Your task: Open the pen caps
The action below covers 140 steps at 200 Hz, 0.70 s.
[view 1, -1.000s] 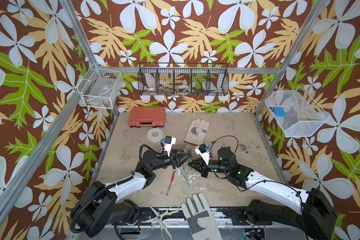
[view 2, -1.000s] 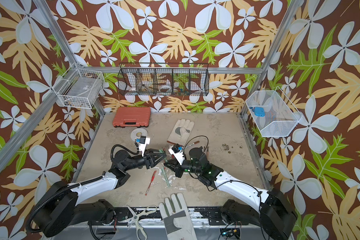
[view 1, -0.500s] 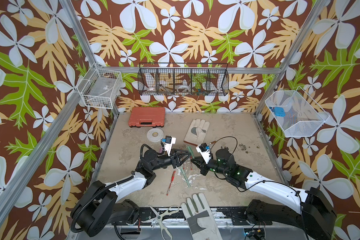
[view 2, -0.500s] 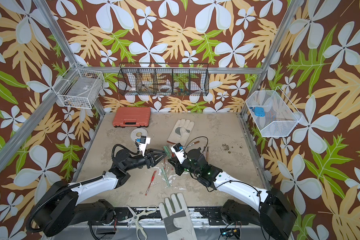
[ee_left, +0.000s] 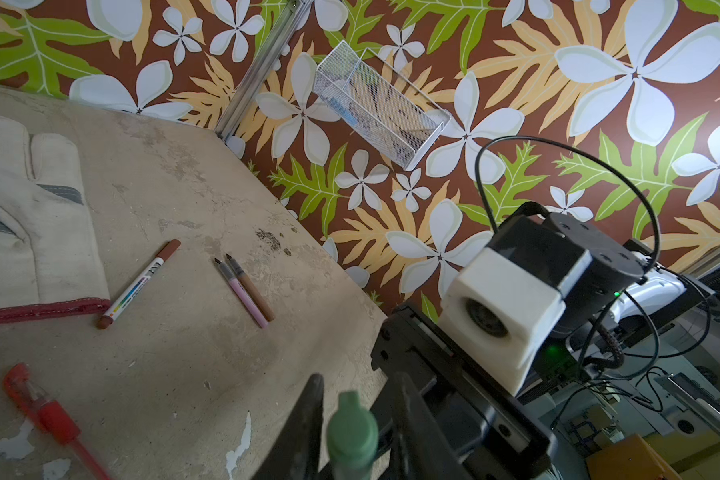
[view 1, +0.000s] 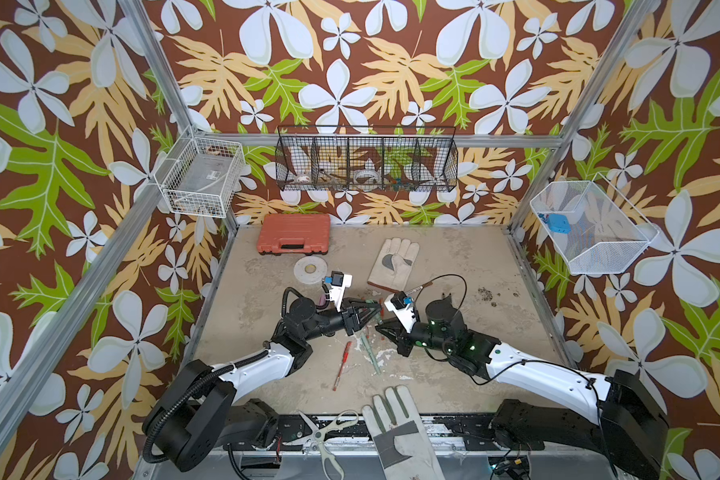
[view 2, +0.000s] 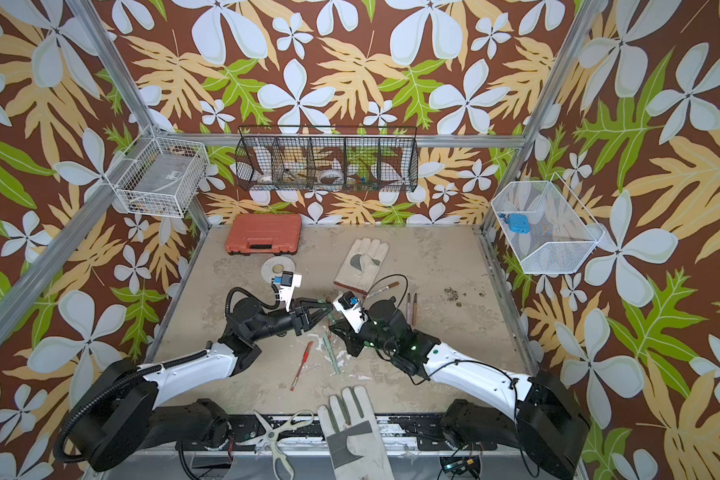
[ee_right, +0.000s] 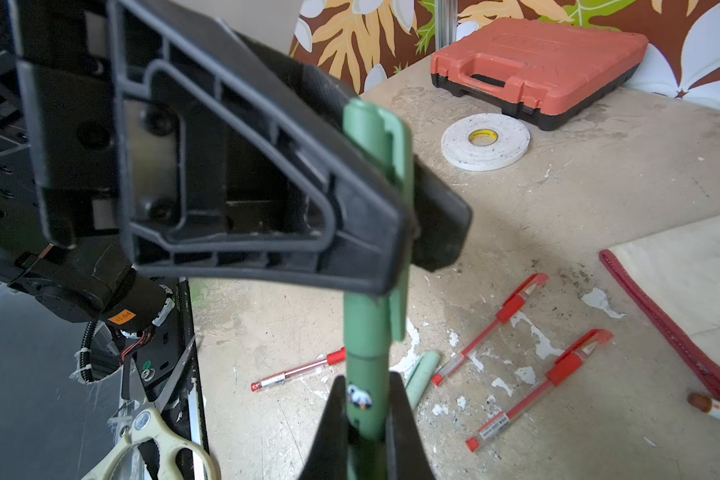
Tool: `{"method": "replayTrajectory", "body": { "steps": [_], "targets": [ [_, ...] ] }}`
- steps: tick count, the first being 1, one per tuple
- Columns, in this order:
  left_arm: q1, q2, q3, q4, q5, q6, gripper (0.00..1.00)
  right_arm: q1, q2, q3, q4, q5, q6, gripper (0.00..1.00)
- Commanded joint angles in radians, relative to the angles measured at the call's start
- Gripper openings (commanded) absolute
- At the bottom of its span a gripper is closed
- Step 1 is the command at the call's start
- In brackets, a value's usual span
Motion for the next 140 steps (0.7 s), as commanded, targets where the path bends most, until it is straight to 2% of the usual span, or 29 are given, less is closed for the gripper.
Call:
{"method": "replayTrajectory", "body": {
  "steps": [1, 61, 107, 128, 140],
  "targets": [
    [0.001, 0.01, 0.009, 0.01, 0.006, 0.007, 0.25, 0.002, 0.007, 0.009, 0.017, -0.009, -0.01, 0.0],
    [0.001, 0.06, 0.023, 0.03, 0.031, -0.012, 0.23, 0.002, 0.013, 0.017, 0.011, 0.008, -0.013, 0.0],
    [0.001, 0.061, 0.023, 0.031, 0.036, -0.017, 0.13, 0.002, 0.01, 0.02, 0.006, 0.021, -0.015, 0.0],
    [0.0, 0.061, 0.023, 0.035, 0.035, -0.027, 0.0, 0.003, 0.014, 0.02, 0.004, 0.026, -0.017, 0.0],
    [0.0, 0.058, 0.021, 0.035, 0.032, -0.03, 0.0, 0.001, 0.019, 0.02, 0.004, 0.025, -0.017, 0.0]
  ]
}}
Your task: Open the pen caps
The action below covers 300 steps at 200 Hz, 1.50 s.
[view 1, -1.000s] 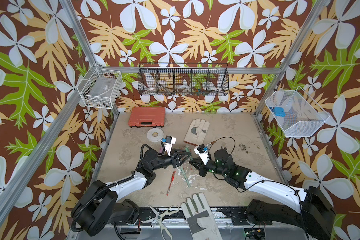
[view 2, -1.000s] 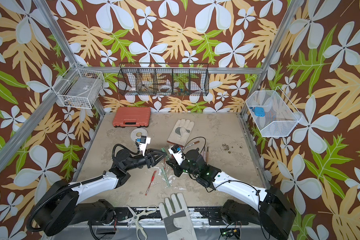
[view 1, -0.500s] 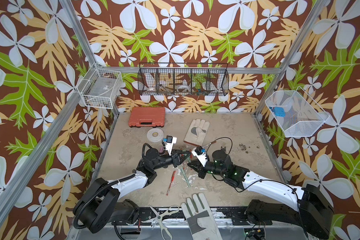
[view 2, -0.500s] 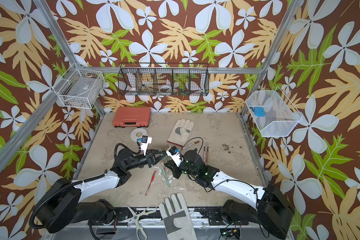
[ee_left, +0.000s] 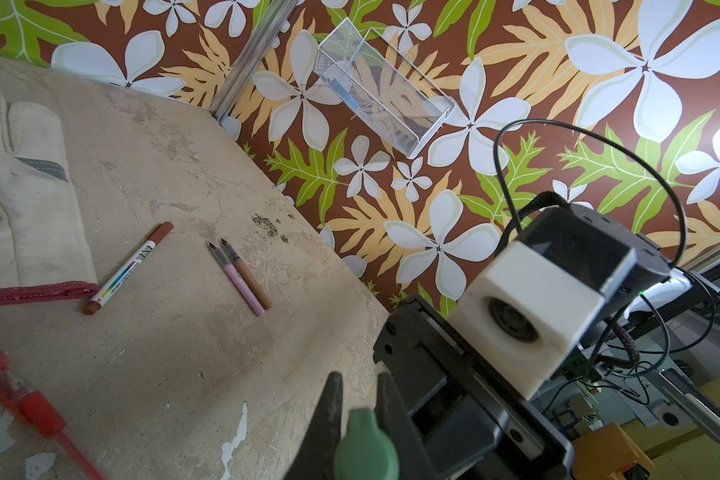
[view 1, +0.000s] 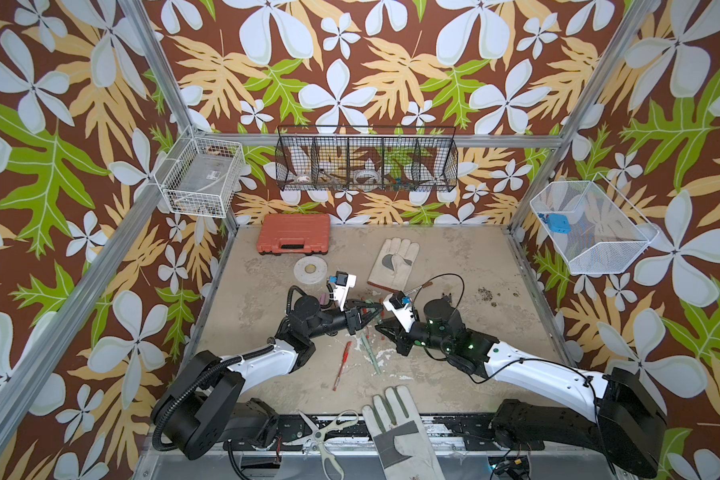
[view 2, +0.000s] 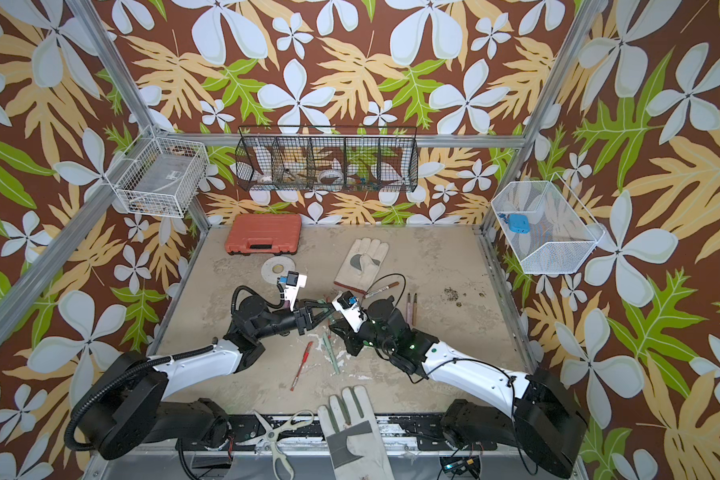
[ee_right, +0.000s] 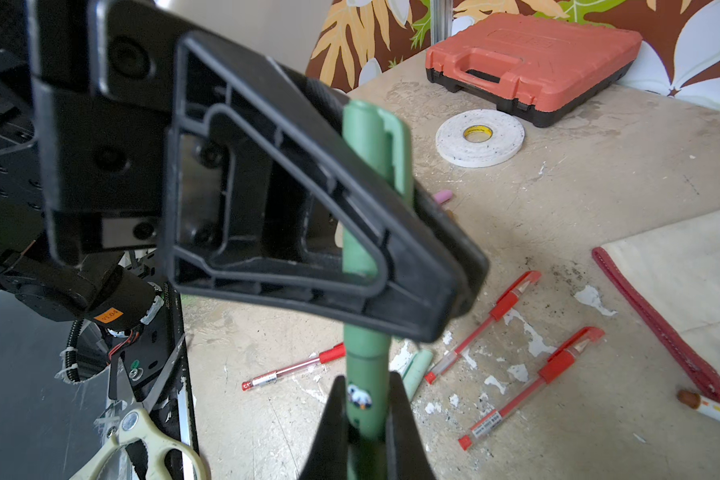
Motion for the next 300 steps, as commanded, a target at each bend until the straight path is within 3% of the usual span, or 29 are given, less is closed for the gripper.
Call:
{"method": "replayTrajectory", "body": {
  "steps": [1, 52, 87, 109, 128, 162, 213, 239, 300],
  "targets": [
    [0.001, -0.001, 0.003, 0.019, 0.007, -0.011, 0.0, 0.002, 0.005, 0.01, 0.013, 0.006, -0.003, 0.0],
    [0.005, -0.03, -0.007, -0.027, -0.071, -0.022, 0.0, 0.017, 0.013, 0.0, 0.014, 0.097, 0.002, 0.0],
    [0.038, -0.069, -0.03, -0.057, -0.143, -0.059, 0.0, 0.104, 0.018, 0.005, -0.011, 0.374, 0.011, 0.0],
    [0.049, -0.119, -0.055, -0.082, -0.21, -0.052, 0.0, 0.17, 0.04, 0.031, -0.042, 0.493, -0.003, 0.0],
    [0.062, -0.154, -0.073, -0.094, -0.249, -0.058, 0.0, 0.193, 0.071, 0.052, -0.056, 0.521, -0.01, 0.0],
    [0.085, -0.188, -0.089, -0.083, -0.244, -0.068, 0.0, 0.187, 0.082, 0.045, -0.026, 0.415, -0.005, 0.0],
    [0.1, -0.182, -0.098, -0.053, -0.23, -0.052, 0.0, 0.06, 0.085, 0.001, 0.062, 0.026, 0.06, 0.0],
    [0.111, -0.177, -0.1, -0.045, -0.222, -0.055, 0.0, 0.011, 0.089, -0.006, 0.081, -0.108, 0.079, 0.0],
    [0.124, -0.193, -0.105, -0.047, -0.218, -0.054, 0.0, -0.003, 0.127, 0.011, 0.081, -0.26, 0.091, 0.0]
  ]
}}
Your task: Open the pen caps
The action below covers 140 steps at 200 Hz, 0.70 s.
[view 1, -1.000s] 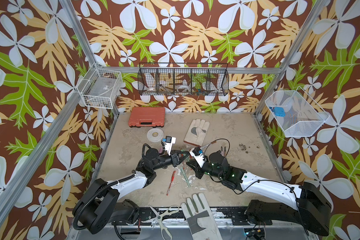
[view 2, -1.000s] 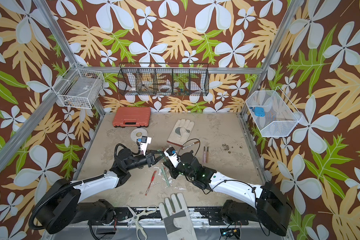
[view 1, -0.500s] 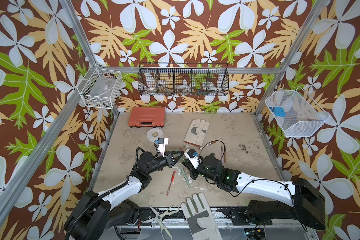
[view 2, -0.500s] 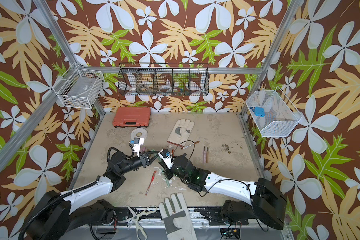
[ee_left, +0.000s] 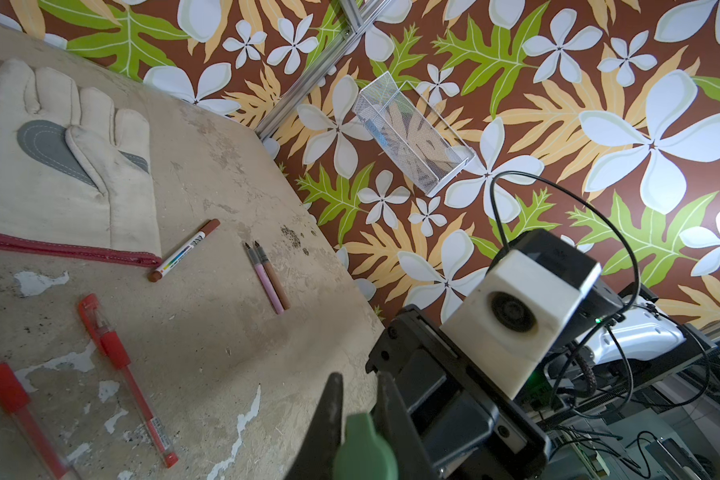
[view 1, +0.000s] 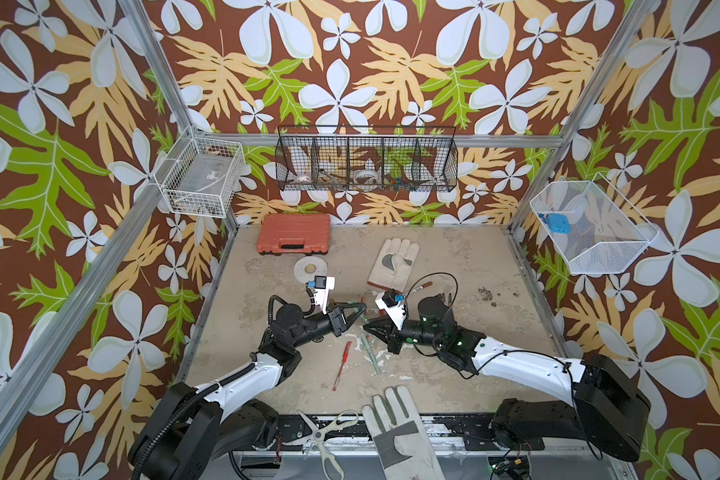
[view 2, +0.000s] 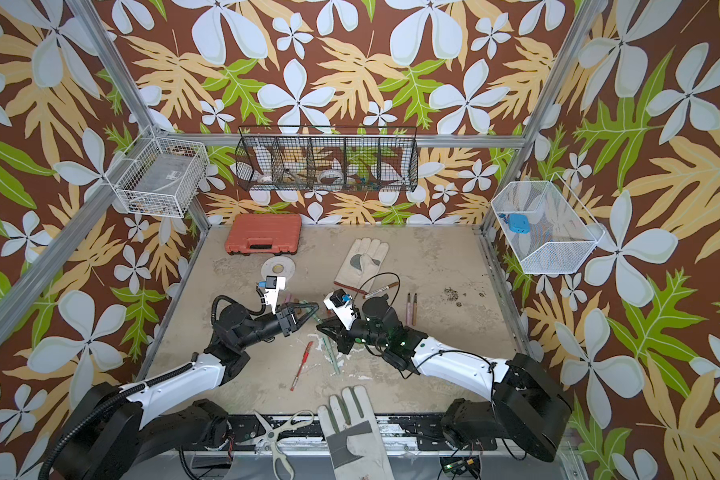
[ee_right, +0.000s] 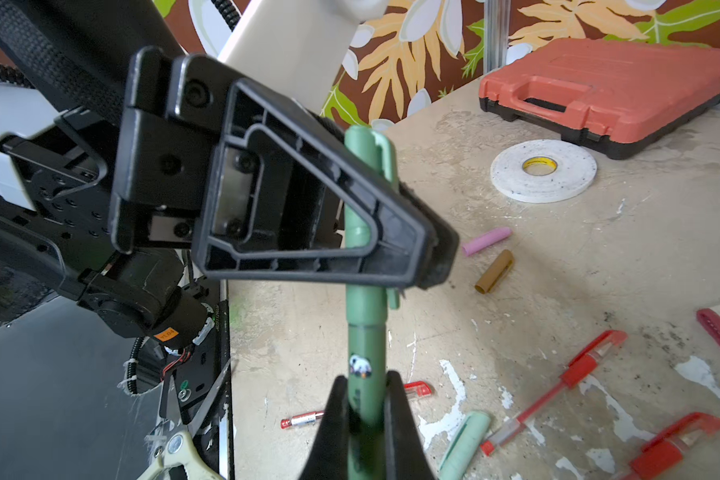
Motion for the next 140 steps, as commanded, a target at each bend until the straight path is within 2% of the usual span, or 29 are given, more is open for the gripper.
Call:
{"method": "replayTrajectory", "body": {
  "steps": [1, 12, 23, 29, 60, 75, 89, 110, 140],
  "targets": [
    [0.024, 0.003, 0.004, 0.041, -0.161, 0.039, 0.0, -0.001, 0.013, 0.002, -0.104, -0.105, 0.029, 0.0],
    [0.028, 0.006, 0.005, 0.043, -0.156, 0.033, 0.0, 0.0, 0.014, 0.005, -0.111, -0.084, 0.026, 0.0],
    [0.031, 0.005, 0.005, 0.044, -0.155, 0.028, 0.0, 0.012, 0.008, 0.01, -0.131, -0.017, 0.016, 0.0],
    [0.032, 0.001, 0.003, 0.042, -0.156, 0.028, 0.0, 0.031, 0.002, 0.015, -0.156, 0.043, -0.001, 0.0],
    [0.042, -0.01, -0.003, 0.039, -0.165, 0.025, 0.0, 0.194, 0.003, 0.056, -0.251, 0.509, -0.082, 0.0],
    [0.049, -0.003, -0.005, 0.044, -0.163, 0.022, 0.0, 0.24, 0.015, 0.068, -0.263, 0.664, -0.095, 0.0],
    [0.059, 0.005, -0.006, 0.051, -0.157, 0.011, 0.0, 0.265, 0.022, 0.073, -0.268, 0.755, -0.096, 0.0],
    [0.073, 0.005, -0.014, 0.065, -0.147, -0.004, 0.0, 0.268, 0.004, 0.058, -0.245, 0.739, -0.094, 0.0],
    [0.081, -0.012, -0.022, 0.075, -0.147, -0.009, 0.0, 0.256, -0.012, 0.044, -0.211, 0.548, -0.096, 0.0]
  ]
}}
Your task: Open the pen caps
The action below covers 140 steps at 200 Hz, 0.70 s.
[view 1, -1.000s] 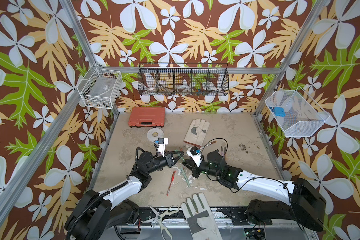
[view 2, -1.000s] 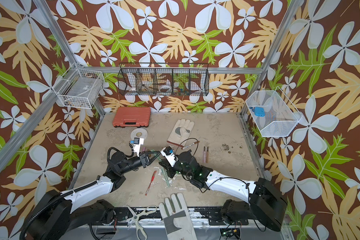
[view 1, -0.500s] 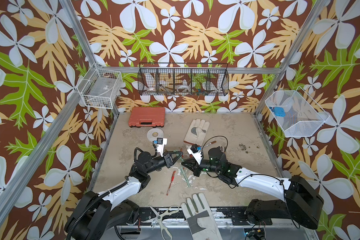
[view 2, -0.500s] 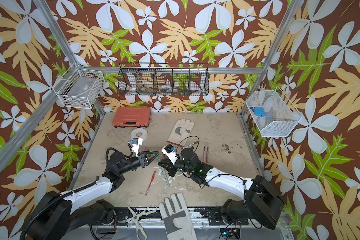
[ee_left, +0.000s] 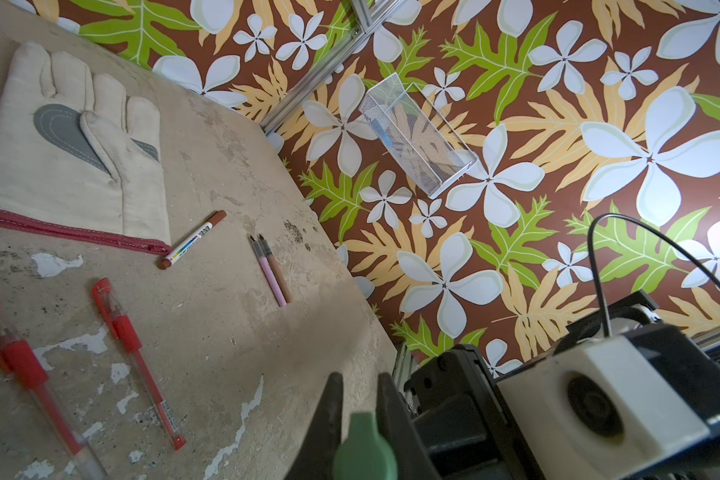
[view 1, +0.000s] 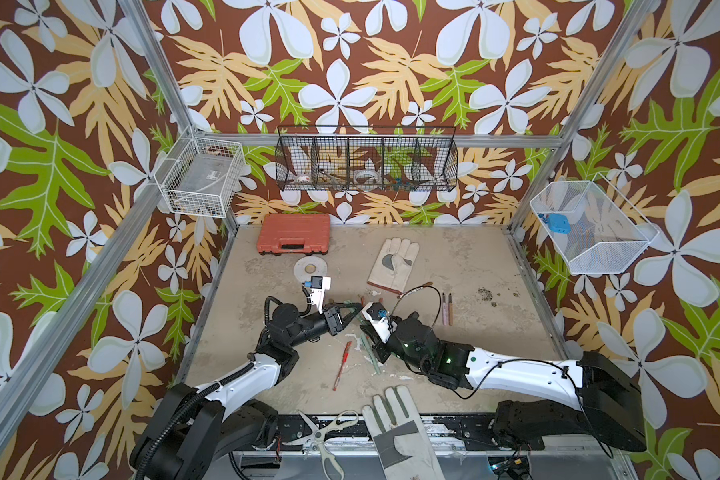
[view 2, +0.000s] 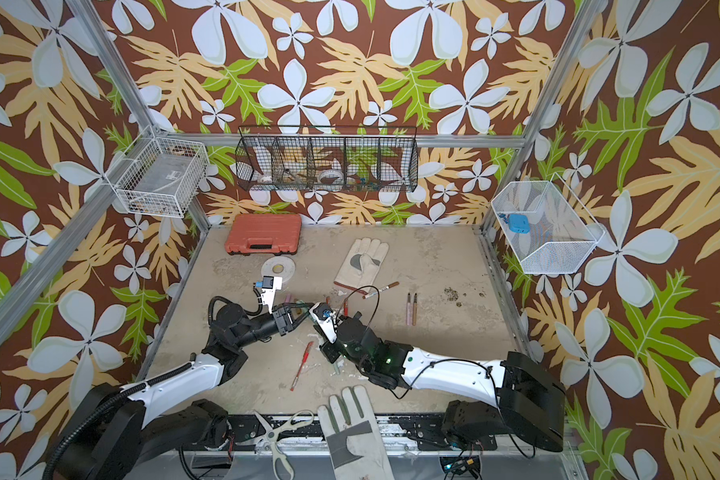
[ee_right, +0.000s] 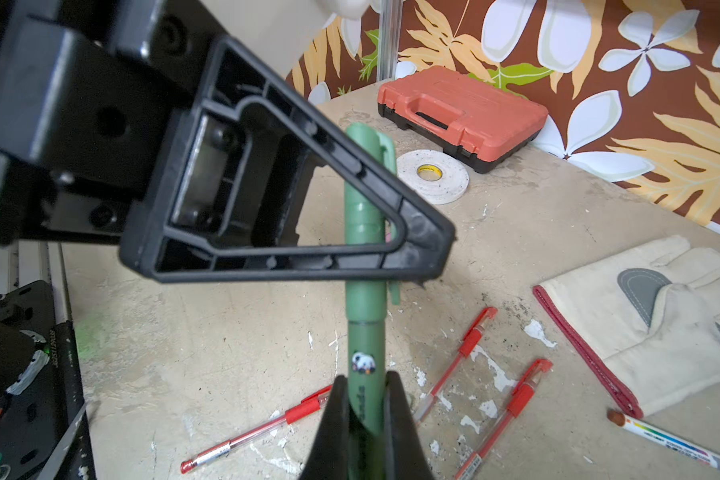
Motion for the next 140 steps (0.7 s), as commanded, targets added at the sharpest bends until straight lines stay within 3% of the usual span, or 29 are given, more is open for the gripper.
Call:
{"method": "replayTrajectory", "body": {
  "steps": [1, 24, 37, 81, 101, 140],
  "targets": [
    [0.025, -0.011, -0.002, 0.058, -0.203, 0.035, 0.0, -0.011, -0.016, -0.017, -0.1, -0.095, 0.001, 0.0],
    [0.032, -0.028, -0.002, 0.055, -0.193, 0.035, 0.0, -0.113, -0.007, -0.04, -0.043, -0.419, 0.055, 0.0],
    [0.036, -0.039, -0.003, 0.054, -0.194, 0.035, 0.0, -0.16, -0.004, -0.057, -0.003, -0.548, 0.084, 0.0],
    [0.037, -0.047, -0.007, 0.053, -0.197, 0.035, 0.0, -0.201, 0.03, -0.057, 0.016, -0.698, 0.111, 0.0],
    [0.044, -0.046, -0.011, 0.054, -0.199, 0.033, 0.0, -0.196, 0.03, -0.039, -0.037, -0.614, 0.083, 0.0],
    [0.068, -0.033, -0.015, 0.073, -0.188, 0.01, 0.0, -0.079, -0.007, -0.003, -0.17, -0.117, -0.019, 0.0]
  ]
}}
